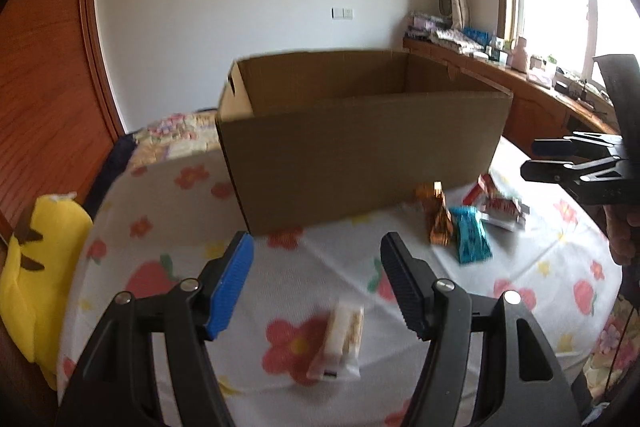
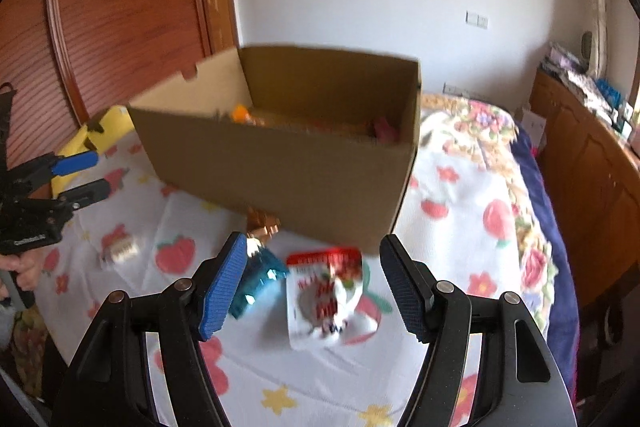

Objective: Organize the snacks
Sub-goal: 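Move both open tools back to the remaining snacks, then grasp the white duck-neck pouch with the right tool while the left tool grasps the white cake bar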

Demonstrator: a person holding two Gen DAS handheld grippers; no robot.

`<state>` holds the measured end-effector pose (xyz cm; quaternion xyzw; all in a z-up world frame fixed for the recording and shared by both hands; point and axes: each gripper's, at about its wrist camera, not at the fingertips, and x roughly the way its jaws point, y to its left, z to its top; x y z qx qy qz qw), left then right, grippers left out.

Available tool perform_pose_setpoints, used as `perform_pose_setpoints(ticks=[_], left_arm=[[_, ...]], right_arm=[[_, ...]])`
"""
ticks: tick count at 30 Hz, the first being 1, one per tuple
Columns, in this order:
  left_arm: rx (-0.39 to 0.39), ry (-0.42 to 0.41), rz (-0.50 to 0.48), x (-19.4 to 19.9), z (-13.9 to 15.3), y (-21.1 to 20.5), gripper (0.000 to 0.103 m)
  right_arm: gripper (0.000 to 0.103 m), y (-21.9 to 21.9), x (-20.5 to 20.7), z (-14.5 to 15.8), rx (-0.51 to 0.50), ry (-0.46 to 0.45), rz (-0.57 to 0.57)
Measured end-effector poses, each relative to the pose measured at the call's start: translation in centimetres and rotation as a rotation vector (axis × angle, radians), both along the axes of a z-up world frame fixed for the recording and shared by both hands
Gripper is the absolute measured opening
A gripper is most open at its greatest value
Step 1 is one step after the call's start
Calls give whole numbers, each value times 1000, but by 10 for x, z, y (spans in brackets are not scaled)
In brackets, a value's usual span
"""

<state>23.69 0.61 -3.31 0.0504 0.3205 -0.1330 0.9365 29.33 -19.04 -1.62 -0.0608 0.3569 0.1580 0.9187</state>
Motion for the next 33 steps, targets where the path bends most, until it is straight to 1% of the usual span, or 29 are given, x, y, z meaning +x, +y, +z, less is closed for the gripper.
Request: perform_pose_setpoints(ticks=[4, 7, 13, 20, 26, 30, 32, 33], left_arm=[[15, 51, -13, -6, -17, -3, 67], [30, 73, -22, -10, -26, -6, 67], [37, 116, -31, -11, -38, -3, 67], [38, 162, -28, -8, -46, -3, 67], [46, 184, -33, -6, -50, -4, 66], [53, 193, -41, -7, -53, -6, 61], [57, 185, -51, -9, -53, -7, 56], [64, 178, -51, -9, -52, -8, 49]], right_arm=[[70, -1, 5, -22, -16, 43, -9], [70, -2, 8, -34, -26, 71, -13], [70, -3, 15, -53, -36, 121, -12], [70, -1, 23, -66, -65, 149, -19], [70, -3, 26, -69, -58, 159, -12], [71, -1, 26, -71, -77, 156, -5], [71, 1, 26, -71, -81, 153, -6], [71, 1, 26, -71, -80, 153, -6]])
